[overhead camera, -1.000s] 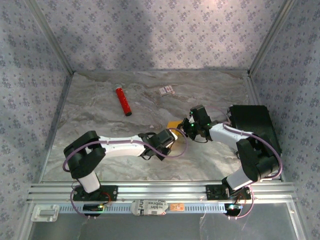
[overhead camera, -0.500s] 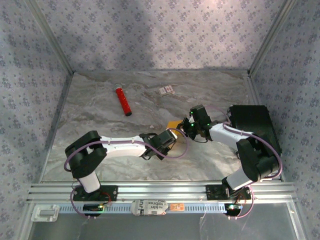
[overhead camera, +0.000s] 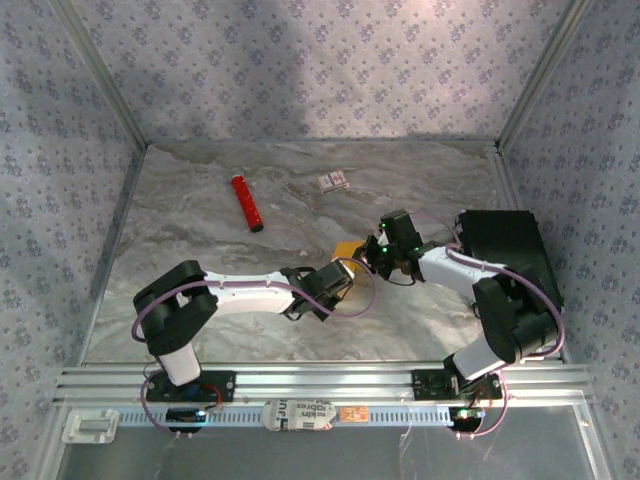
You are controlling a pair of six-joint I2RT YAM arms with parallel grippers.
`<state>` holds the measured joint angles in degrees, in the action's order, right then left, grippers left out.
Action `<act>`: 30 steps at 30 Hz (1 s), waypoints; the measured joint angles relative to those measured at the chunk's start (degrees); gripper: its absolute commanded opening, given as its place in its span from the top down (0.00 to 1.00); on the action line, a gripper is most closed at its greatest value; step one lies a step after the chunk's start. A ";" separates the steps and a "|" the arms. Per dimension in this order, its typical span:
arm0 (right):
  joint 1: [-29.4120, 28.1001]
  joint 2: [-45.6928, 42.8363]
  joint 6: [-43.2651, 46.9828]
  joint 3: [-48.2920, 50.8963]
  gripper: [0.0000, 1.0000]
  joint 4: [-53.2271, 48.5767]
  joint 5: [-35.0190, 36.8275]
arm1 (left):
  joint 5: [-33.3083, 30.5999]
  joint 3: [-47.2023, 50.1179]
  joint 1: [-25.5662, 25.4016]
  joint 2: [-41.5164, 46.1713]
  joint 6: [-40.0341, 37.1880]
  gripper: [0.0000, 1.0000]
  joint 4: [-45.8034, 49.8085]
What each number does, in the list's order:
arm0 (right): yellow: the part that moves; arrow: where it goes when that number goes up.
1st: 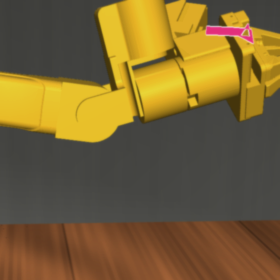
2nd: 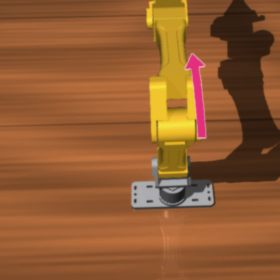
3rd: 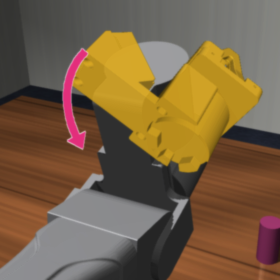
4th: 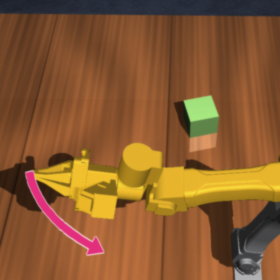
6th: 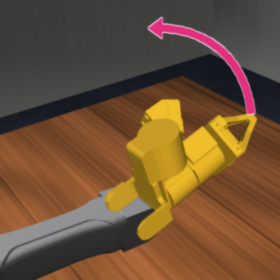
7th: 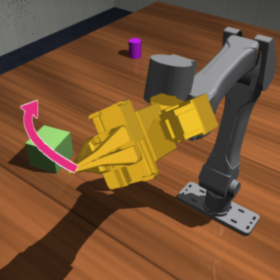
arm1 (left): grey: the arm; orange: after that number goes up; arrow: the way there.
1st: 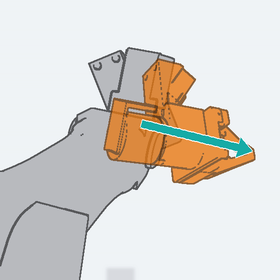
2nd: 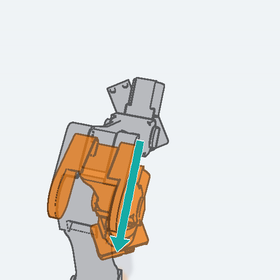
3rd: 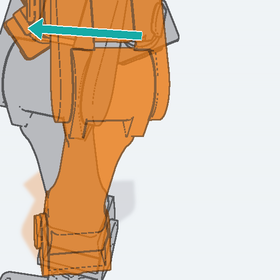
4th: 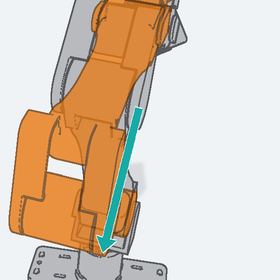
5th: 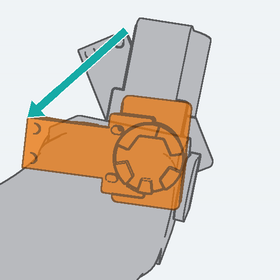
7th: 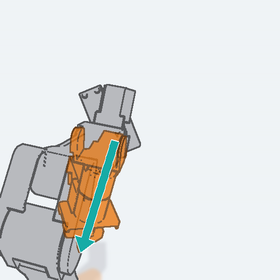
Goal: Fold a paper plane with a square sheet of paper (pick it up from the middle)
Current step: Fold the wing for the fifth time at the center of the table.
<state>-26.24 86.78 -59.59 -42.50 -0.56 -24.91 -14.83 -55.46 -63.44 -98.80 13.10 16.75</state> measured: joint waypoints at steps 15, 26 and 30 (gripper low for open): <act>0.00 0.00 0.02 0.26 0.96 0.15 0.00 | -0.02 0.00 0.00 0.02 1.09 0.89 -0.31; 0.00 -0.07 0.15 0.26 0.77 -0.09 0.07 | 0.85 0.02 0.48 0.02 1.81 0.99 -0.52; 0.09 -2.14 1.55 0.24 0.58 -3.65 1.86 | 5.27 0.74 2.56 0.20 2.91 1.00 -2.32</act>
<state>-26.15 84.64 -58.04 -42.26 -4.21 -23.05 -9.56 -54.72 -60.88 -98.61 16.01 14.44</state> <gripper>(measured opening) 0.352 0.042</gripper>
